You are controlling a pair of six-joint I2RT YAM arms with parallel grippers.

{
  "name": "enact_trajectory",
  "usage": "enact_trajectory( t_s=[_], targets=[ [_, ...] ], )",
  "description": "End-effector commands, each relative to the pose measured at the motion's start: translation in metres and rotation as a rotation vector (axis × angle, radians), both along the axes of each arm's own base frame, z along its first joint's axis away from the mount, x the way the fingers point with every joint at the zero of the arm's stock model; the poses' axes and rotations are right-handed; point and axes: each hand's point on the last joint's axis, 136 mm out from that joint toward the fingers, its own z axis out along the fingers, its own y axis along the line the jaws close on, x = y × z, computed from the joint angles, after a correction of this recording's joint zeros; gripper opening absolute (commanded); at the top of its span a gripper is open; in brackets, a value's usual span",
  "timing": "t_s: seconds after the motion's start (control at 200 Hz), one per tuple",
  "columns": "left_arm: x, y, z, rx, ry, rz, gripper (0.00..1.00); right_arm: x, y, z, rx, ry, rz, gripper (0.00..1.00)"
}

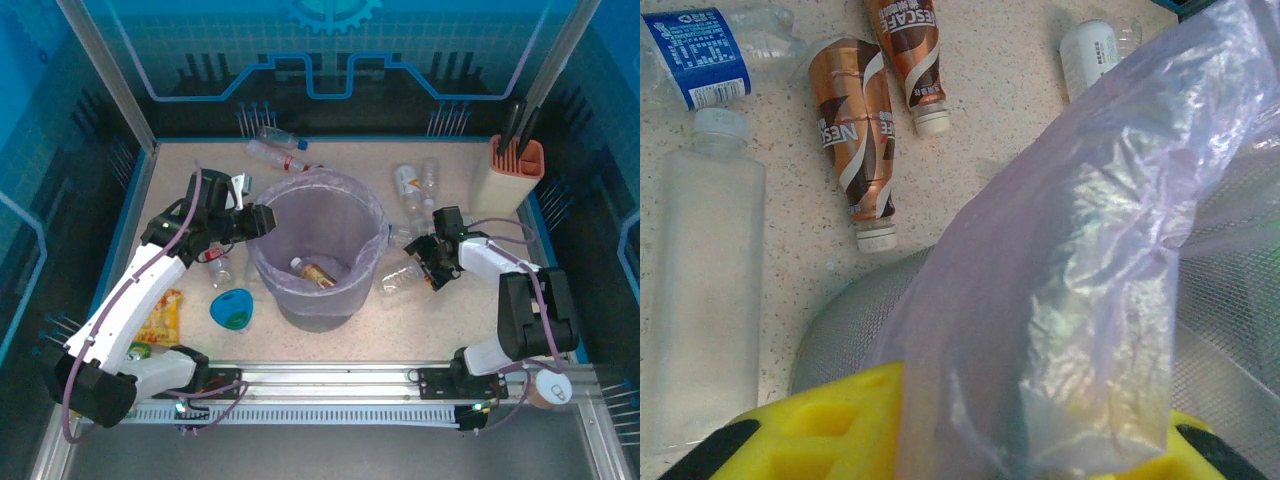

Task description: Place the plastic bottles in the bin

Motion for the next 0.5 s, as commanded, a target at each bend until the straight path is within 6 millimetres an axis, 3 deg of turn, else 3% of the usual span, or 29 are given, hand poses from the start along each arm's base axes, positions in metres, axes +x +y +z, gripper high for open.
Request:
enact_trajectory(
  t_s=[0.0,0.215,0.32,0.345,0.495],
  targets=[
    [-0.003,0.004,-0.024,0.051,0.062,0.011,0.34,-0.005,-0.004,0.007,0.002,-0.002,-0.013,0.79],
    [-0.001,0.003,-0.023,0.052,0.062,0.006,0.34,-0.009,-0.007,0.046,-0.036,-0.065,0.077,0.74],
    [-0.001,0.002,-0.023,0.048,0.060,0.004,0.34,-0.019,-0.009,0.066,-0.072,-0.065,0.158,0.70],
    [-0.002,0.002,-0.023,0.049,0.061,0.003,0.34,-0.016,-0.009,0.080,-0.082,-0.089,0.173,0.69],
    [-0.003,0.003,-0.025,0.044,0.059,0.007,0.34,-0.024,-0.014,0.119,-0.132,-0.138,0.236,0.66]
  ],
)
